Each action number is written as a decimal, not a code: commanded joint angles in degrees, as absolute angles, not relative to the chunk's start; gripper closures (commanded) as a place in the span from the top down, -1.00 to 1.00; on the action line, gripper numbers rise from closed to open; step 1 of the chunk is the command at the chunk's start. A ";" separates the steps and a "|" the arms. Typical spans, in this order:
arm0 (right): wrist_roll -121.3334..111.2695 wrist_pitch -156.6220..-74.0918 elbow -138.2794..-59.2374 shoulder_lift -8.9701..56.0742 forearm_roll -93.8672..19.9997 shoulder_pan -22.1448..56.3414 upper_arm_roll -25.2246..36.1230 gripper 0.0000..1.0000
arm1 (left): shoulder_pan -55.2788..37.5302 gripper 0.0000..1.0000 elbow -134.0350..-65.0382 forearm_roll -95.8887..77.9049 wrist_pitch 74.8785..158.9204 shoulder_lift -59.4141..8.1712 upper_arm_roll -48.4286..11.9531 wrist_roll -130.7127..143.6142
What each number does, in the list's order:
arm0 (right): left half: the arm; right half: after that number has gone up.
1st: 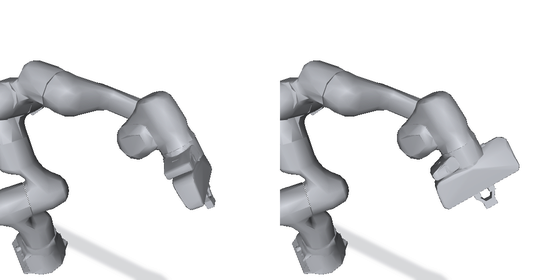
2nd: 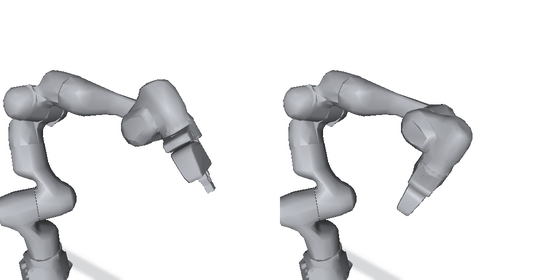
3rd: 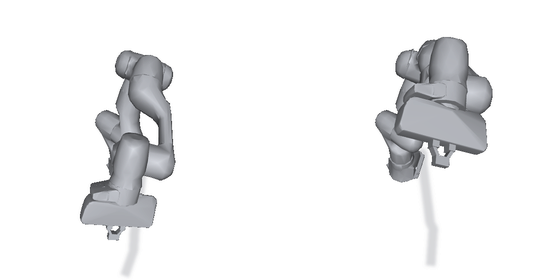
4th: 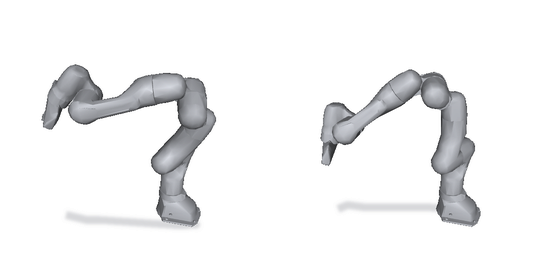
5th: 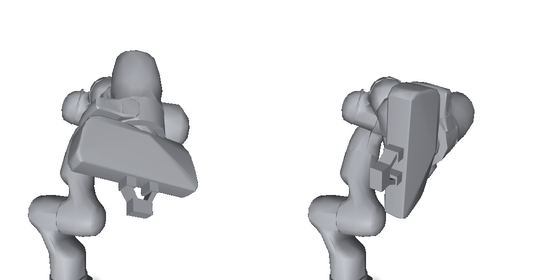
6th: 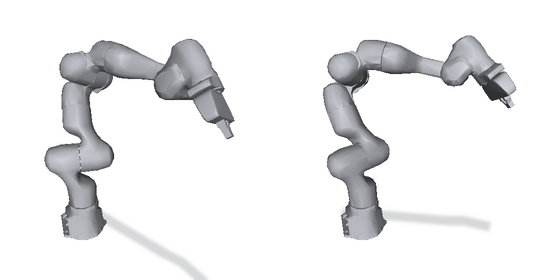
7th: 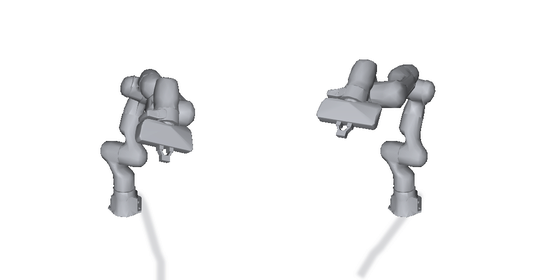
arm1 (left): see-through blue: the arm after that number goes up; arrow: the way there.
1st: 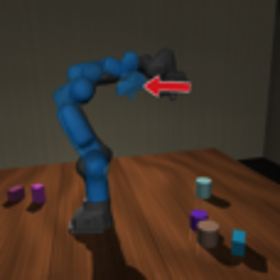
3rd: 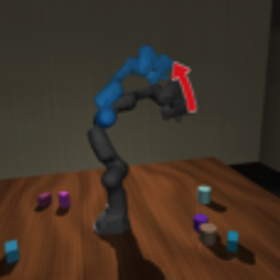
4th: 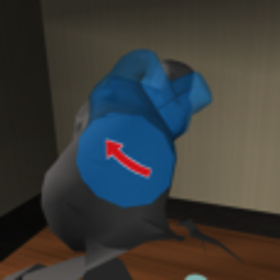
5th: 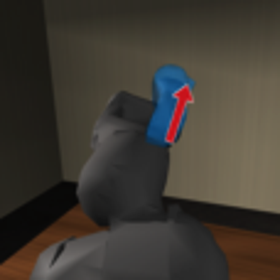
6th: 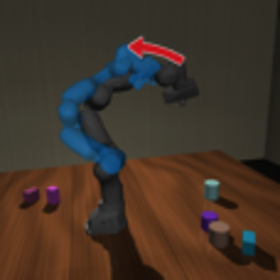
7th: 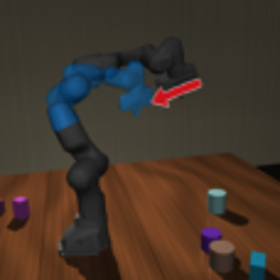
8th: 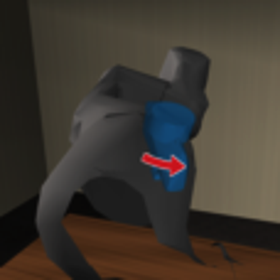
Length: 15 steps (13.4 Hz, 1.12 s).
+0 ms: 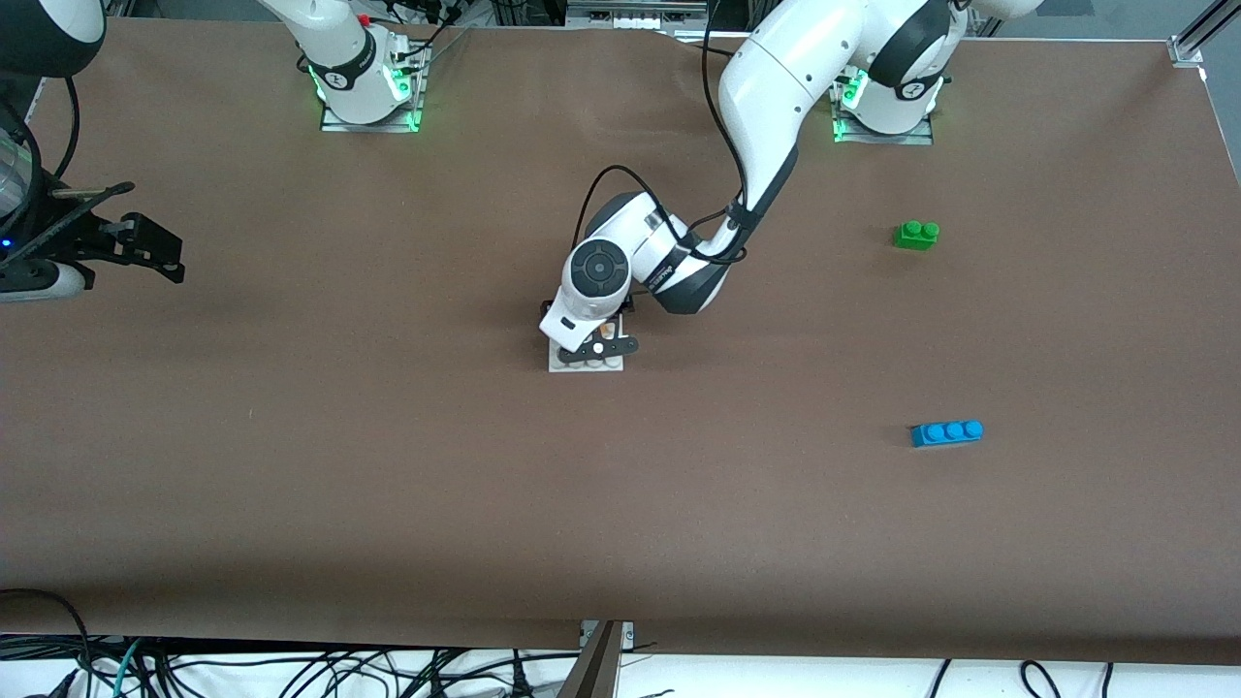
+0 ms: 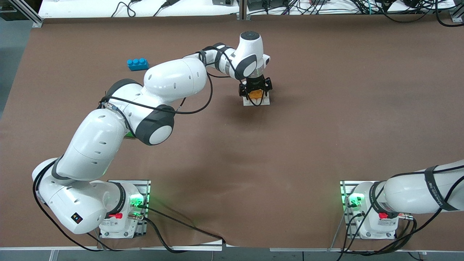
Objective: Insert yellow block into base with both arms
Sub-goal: 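Lower the yellow block onto the white base studs with the left gripper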
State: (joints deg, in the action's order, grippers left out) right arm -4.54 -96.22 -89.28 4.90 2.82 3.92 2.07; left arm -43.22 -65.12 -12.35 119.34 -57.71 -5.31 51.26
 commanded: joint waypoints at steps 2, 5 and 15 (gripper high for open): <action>-4.04 -95.98 -88.68 4.39 3.34 3.69 1.85 1.00 | -43.24 1.00 -62.93 -11.86 115.07 -56.26 -4.75 51.86; -4.04 -95.98 -88.68 4.31 3.34 3.60 1.85 1.00 | -42.89 1.00 -63.11 -12.22 112.77 -52.48 -4.83 53.95; -4.04 -95.89 -88.68 4.31 3.16 3.52 1.93 1.00 | -33.76 1.00 -72.05 -11.60 103.62 -36.93 -4.83 47.73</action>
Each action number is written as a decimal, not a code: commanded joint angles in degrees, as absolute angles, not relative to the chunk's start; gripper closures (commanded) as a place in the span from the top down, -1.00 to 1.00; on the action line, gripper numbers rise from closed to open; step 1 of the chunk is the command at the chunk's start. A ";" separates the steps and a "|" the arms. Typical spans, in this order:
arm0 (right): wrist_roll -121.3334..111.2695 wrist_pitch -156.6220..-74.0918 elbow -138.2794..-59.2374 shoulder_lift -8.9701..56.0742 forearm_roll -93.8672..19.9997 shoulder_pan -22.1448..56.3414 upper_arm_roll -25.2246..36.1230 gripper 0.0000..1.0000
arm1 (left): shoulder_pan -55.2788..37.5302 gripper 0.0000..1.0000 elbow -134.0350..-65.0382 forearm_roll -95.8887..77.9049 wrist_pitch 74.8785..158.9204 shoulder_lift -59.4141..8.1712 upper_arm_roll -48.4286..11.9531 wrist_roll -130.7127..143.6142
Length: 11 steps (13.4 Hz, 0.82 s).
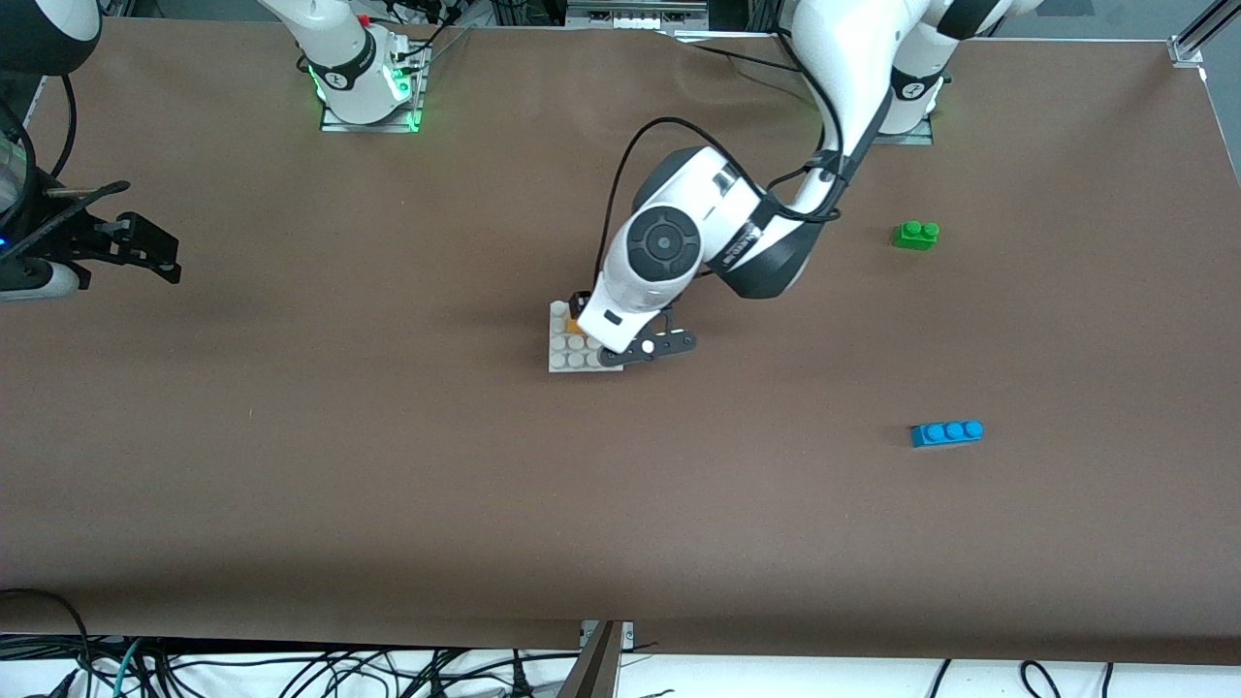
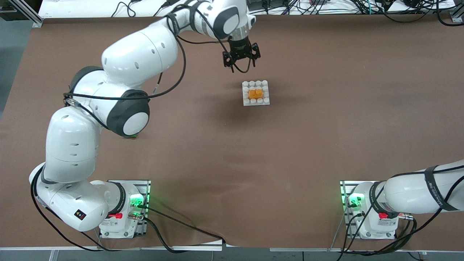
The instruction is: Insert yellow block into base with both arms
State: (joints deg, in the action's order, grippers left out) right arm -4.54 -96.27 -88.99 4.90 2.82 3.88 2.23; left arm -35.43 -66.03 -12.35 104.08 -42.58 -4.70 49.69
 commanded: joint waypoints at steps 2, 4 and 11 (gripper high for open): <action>-3.87 -95.98 -88.68 4.31 3.16 3.60 1.93 1.00 | -32.18 1.00 -76.27 -11.60 103.10 -32.37 -4.83 47.72; -3.78 -95.98 -88.68 4.31 3.25 3.60 1.93 1.00 | -29.80 1.00 -79.70 -11.60 101.70 -28.49 -4.83 46.85; -3.69 -95.98 -88.68 4.39 3.25 3.60 1.93 1.00 | -26.55 1.00 -85.78 -11.34 95.90 -17.76 -4.75 44.56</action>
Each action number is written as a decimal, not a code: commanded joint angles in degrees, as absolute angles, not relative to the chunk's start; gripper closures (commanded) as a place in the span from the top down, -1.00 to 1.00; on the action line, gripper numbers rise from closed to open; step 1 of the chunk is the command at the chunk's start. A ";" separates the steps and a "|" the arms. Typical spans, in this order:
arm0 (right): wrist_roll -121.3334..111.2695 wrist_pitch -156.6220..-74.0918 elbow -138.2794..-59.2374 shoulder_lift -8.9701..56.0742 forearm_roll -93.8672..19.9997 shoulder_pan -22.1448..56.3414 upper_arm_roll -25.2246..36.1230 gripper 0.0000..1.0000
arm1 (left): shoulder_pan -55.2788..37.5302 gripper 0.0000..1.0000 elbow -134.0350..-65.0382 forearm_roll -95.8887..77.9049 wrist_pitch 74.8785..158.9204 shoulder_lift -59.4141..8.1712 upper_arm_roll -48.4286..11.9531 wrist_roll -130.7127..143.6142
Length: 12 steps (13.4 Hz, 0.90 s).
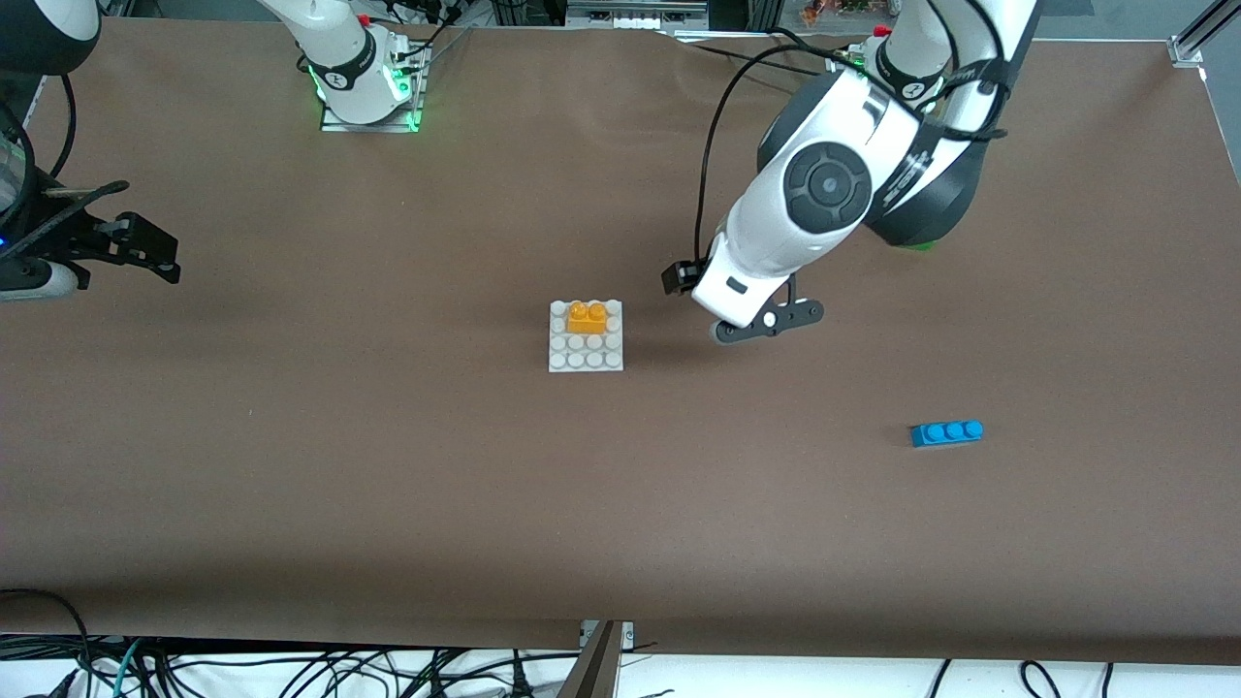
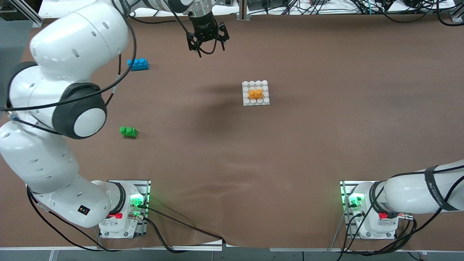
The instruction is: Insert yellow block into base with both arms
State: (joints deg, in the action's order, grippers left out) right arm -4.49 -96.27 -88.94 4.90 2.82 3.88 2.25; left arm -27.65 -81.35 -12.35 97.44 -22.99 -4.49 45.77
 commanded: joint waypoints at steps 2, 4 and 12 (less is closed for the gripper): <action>-3.69 -95.98 -88.68 4.31 3.25 3.60 1.93 1.00 | -24.71 1.00 -86.13 -8.28 94.57 -16.01 -4.75 43.34; -3.78 -95.98 -88.68 4.39 3.34 3.60 1.93 1.00 | -22.34 1.00 -89.63 -8.00 93.26 -11.71 -4.83 40.44; -3.78 -95.98 -88.59 4.31 3.34 3.60 1.93 1.00 | -10.55 1.00 -97.11 -3.53 86.32 2.70 -4.83 21.30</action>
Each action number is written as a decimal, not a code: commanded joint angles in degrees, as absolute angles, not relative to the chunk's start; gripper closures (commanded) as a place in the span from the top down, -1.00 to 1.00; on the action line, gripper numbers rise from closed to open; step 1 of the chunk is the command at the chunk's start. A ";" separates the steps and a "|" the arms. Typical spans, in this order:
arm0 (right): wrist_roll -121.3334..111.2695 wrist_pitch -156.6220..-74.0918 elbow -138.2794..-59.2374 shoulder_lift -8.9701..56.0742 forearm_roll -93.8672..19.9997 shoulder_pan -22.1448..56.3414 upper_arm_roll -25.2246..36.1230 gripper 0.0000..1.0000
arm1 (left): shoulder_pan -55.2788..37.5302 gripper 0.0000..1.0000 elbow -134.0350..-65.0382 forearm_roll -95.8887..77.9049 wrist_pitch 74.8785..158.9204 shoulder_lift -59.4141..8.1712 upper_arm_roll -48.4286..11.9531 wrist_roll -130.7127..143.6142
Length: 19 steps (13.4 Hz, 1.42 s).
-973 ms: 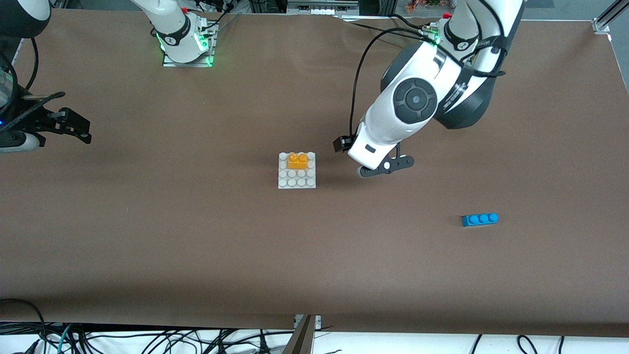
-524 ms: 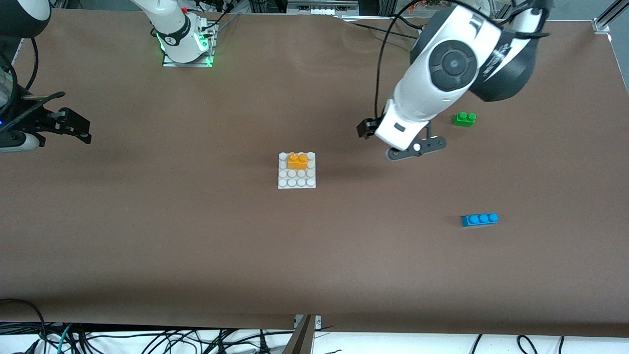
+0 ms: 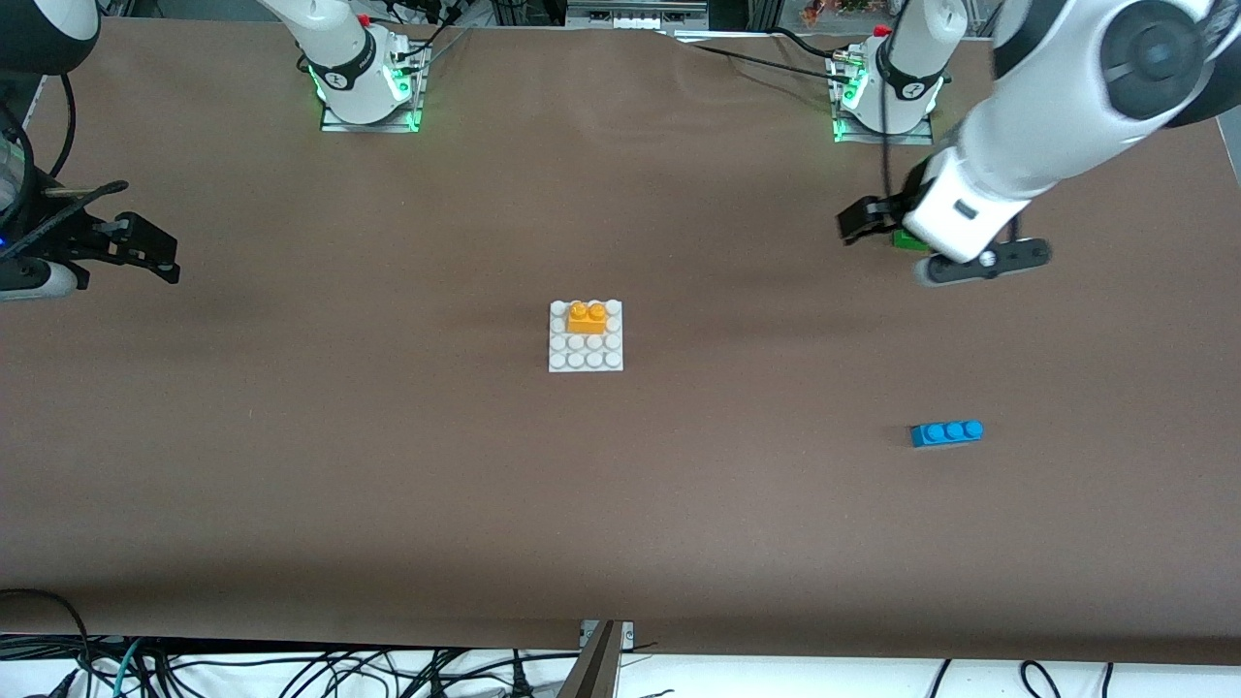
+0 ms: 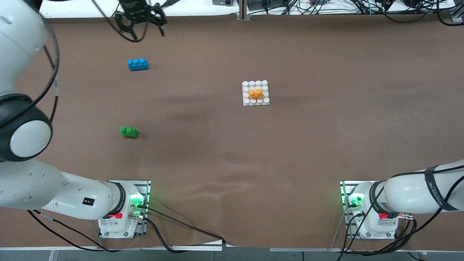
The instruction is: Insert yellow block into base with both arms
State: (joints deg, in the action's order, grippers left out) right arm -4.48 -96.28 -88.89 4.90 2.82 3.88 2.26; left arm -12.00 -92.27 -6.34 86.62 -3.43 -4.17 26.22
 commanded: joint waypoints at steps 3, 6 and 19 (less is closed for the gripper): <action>-3.78 -95.98 -88.68 4.39 3.25 3.60 1.93 1.00 | -6.17 1.00 -97.73 -1.94 84.20 7.10 -4.66 13.47; -3.69 -95.98 -88.68 4.39 3.34 3.60 1.93 1.00 | -4.92 1.00 -100.45 -1.93 84.37 11.06 -1.33 9.32; -3.78 -95.89 -88.59 4.39 3.34 3.78 1.85 1.00 | -4.13 1.00 -104.94 1.14 88.15 14.85 -0.62 9.14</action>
